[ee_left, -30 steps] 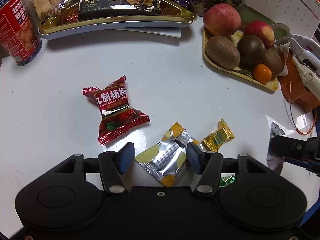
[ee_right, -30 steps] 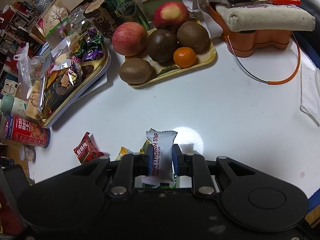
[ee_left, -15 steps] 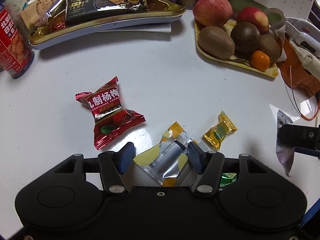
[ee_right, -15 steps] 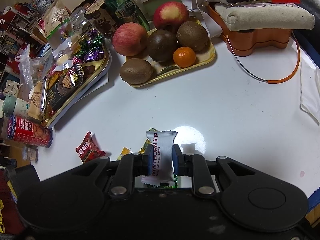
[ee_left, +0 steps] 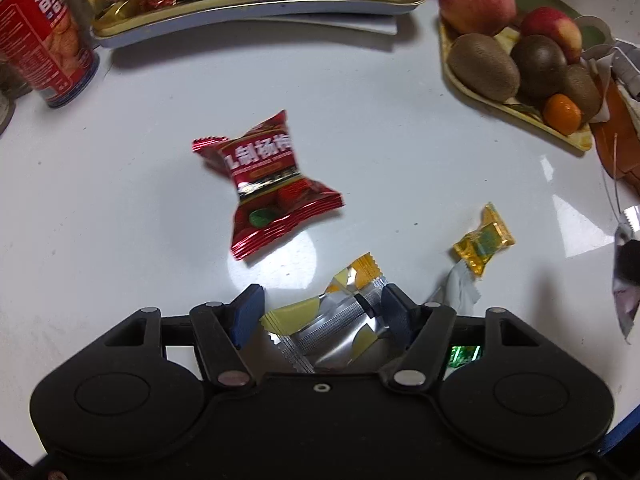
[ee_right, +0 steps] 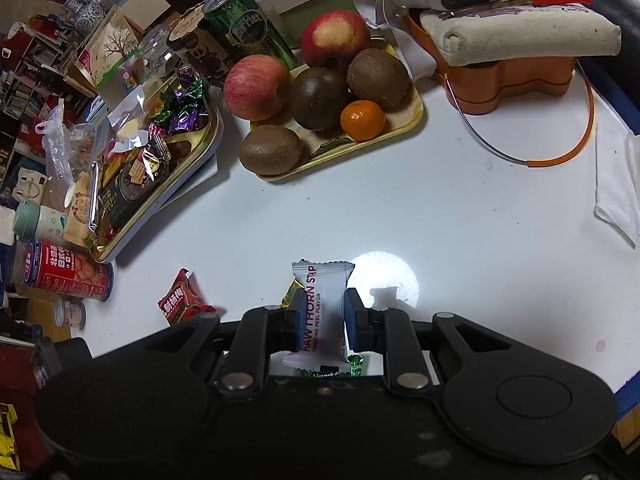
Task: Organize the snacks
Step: 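Grasp the silver-yellow wrapped candy with the left tool and lift it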
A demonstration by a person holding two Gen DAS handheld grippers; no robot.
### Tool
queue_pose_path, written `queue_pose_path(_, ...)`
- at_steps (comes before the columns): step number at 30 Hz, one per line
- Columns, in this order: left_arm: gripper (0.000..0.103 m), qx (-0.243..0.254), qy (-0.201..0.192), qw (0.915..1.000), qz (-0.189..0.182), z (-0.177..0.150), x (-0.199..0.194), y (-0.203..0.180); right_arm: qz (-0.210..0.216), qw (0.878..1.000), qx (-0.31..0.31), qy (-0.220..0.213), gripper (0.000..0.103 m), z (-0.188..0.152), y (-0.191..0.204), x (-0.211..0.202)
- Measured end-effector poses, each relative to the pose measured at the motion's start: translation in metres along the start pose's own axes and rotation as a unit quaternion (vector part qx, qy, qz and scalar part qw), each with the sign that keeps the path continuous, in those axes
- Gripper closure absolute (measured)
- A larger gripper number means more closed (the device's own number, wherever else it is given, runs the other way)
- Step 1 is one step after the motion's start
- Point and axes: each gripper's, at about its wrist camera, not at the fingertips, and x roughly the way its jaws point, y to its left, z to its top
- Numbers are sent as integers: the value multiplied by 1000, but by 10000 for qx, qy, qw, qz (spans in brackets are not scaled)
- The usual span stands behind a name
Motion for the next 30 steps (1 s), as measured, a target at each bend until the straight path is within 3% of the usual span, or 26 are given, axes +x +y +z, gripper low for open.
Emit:
queue_pose_path(6,37,-2,30,9996,-283,-1,-4,16,75,10000,-11,-20,82,-2,3,-3)
queue_pose_path(9,37,72,-188,9981,-578,1,-14,22,91,9999,-77,-17,82,-3,5,-4)
queue_pose_path(12,37,483,-469,9946,-790,0,-29,24,109,9999,-114,-8,82,-3,5,-5)
queue_pose_path(15,37,1131,-706,9887,-687,-5,-37,18,118,9999,-109,-22,82,-3,3,-7)
queue_pose_path(20,37,2258,-849,9691,-518,-23,-36,-4,115,9999,-84,-4,82,-3,3,-6)
queue_pose_path(24,37,2707,-828,9591,-52,-35,-26,-20,121,9998,-125,16,82,-5,5,-6)
queue_pose_path(26,37,2707,-796,9593,62,-36,-20,-22,121,9998,-154,27,82,-5,5,-6)
queue_pose_path(30,35,2323,-604,9707,-76,-32,-7,-13,122,9998,-153,34,82,-5,4,-7)
